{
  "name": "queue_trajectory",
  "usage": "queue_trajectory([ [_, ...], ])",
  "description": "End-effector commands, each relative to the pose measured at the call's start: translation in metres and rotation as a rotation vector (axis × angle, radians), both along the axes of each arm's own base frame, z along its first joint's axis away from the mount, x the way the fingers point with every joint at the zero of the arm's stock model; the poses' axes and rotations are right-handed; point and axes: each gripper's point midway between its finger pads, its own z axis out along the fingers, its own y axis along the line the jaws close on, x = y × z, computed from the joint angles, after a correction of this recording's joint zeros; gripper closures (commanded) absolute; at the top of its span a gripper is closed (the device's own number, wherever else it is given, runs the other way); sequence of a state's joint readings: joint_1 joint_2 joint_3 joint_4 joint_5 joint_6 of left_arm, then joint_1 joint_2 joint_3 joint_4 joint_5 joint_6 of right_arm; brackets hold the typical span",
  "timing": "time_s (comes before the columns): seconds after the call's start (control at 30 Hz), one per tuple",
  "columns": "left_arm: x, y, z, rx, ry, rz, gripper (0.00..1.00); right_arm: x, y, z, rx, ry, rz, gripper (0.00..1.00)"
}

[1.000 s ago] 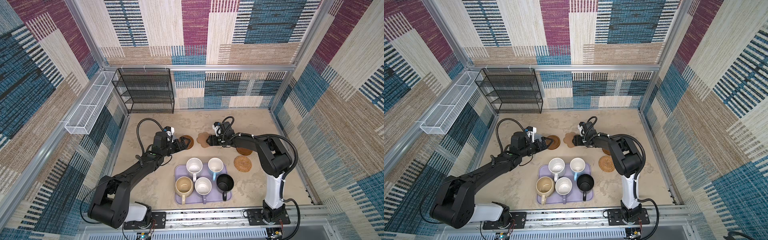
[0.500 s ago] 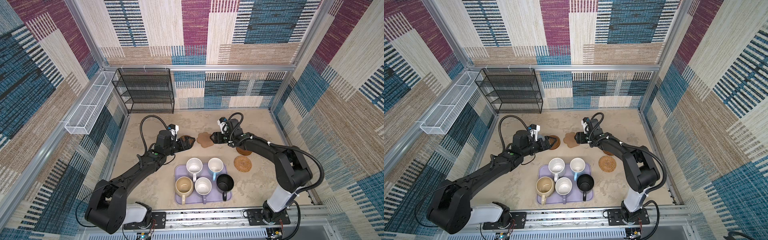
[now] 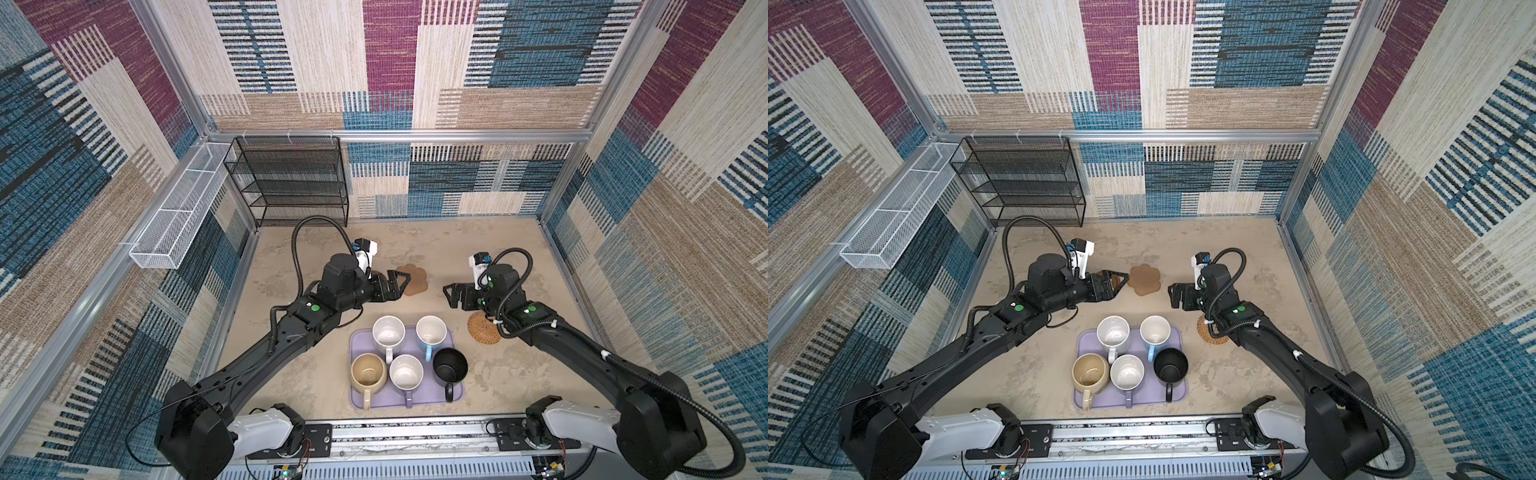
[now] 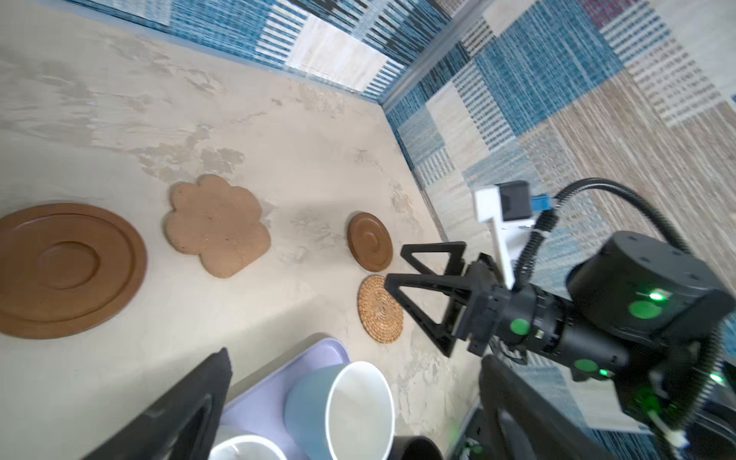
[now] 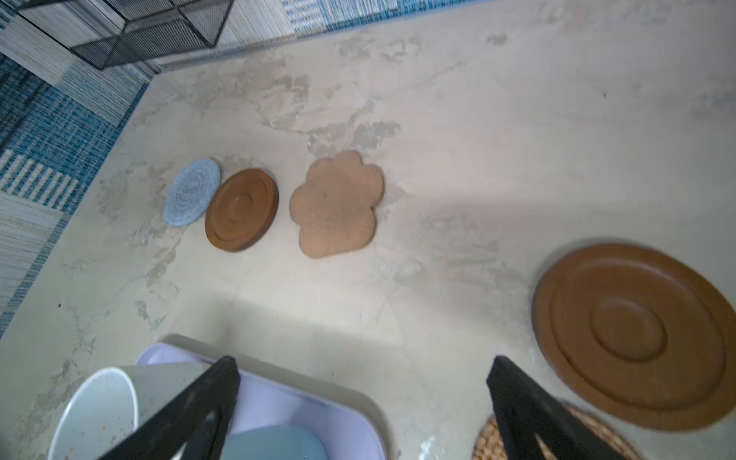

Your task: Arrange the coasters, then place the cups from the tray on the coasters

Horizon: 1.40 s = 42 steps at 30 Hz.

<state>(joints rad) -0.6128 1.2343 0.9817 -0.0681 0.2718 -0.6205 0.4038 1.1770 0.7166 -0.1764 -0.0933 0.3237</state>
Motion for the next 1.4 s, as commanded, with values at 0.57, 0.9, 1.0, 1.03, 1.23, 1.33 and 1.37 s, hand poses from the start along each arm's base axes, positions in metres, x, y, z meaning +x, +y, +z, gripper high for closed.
queue_trajectory([
  [0.57, -0.012, -0.062, -0.002, 0.015, 0.048, -0.207, 0.0, -0.032, -0.047, -0.081, 0.079, 0.215, -0.151, 0.0],
  [0.9, 0.008, -0.076, -0.029, 0.098, 0.068, -0.137, 0.0, -0.04, -0.065, -0.111, -0.025, 0.289, -0.21, 0.0],
  [1.0, 0.013, -0.073, -0.036, 0.119, 0.056, -0.1, 0.0, -0.042, -0.056, -0.114, -0.006, 0.305, -0.161, 0.05],
  [1.03, 0.014, -0.074, -0.037, 0.121, 0.054, -0.102, 0.0, -0.042, -0.053, -0.114, 0.006, 0.309, -0.148, 0.07],
  [1.23, 0.017, -0.075, -0.041, 0.124, 0.056, -0.098, 0.0, -0.035, -0.037, -0.106, 0.055, 0.288, -0.091, 0.13],
  [1.33, 0.017, -0.075, -0.044, 0.131, 0.058, -0.096, 0.0, -0.029, -0.029, -0.105, 0.076, 0.28, -0.064, 0.14],
  [1.37, 0.017, -0.075, -0.046, 0.131, 0.061, -0.097, 0.0, -0.026, -0.028, -0.106, 0.078, 0.279, -0.063, 0.15],
])
